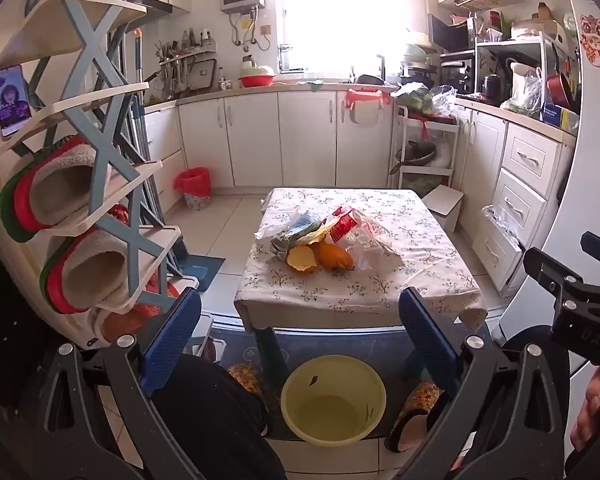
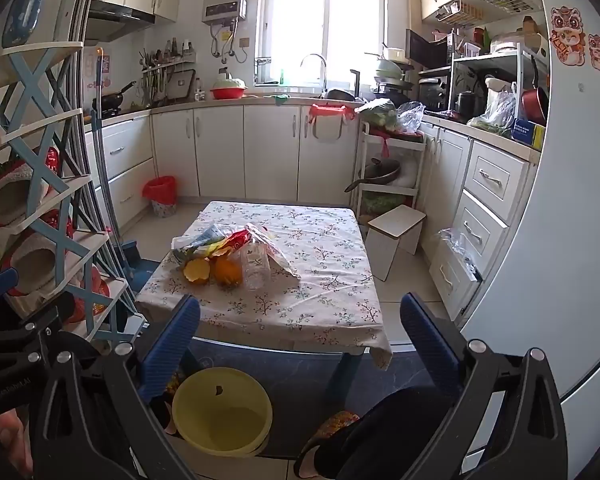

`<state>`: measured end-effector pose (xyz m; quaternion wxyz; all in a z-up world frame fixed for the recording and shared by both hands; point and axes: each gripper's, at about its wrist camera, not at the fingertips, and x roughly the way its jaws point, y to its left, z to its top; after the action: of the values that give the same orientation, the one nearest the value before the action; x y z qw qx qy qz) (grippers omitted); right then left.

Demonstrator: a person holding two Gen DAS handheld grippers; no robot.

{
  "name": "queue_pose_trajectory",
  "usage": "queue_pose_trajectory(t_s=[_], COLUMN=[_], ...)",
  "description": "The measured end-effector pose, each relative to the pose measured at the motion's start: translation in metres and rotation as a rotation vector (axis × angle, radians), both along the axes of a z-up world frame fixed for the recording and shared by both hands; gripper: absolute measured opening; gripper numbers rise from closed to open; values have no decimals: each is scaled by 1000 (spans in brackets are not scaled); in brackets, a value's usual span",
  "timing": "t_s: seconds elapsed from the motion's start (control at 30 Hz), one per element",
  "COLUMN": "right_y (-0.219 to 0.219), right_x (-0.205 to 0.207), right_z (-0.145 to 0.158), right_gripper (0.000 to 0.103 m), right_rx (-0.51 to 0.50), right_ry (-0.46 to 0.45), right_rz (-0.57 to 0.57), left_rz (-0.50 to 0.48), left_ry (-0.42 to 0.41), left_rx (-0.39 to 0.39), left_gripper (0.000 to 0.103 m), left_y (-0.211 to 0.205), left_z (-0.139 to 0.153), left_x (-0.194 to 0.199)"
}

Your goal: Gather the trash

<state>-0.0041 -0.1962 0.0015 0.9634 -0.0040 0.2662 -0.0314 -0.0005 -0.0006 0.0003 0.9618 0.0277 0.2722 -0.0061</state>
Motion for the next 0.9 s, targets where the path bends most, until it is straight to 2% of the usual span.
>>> queue_pose_trajectory(t_s=[0.23,0.9], right_y=[0,2], right_x=[-1,-2], right_z=[1,3], right_gripper=[96,96], right_rx=[-2,2], right_ry=[-2,-5], right_rz=[0,3], left_rz=[1,6], left_ry=[-33,-19], left_rx=[-17,-20], left_gripper=[95,95], left_y=[3,3], left_z=[3,6], left_x=[-6,-4])
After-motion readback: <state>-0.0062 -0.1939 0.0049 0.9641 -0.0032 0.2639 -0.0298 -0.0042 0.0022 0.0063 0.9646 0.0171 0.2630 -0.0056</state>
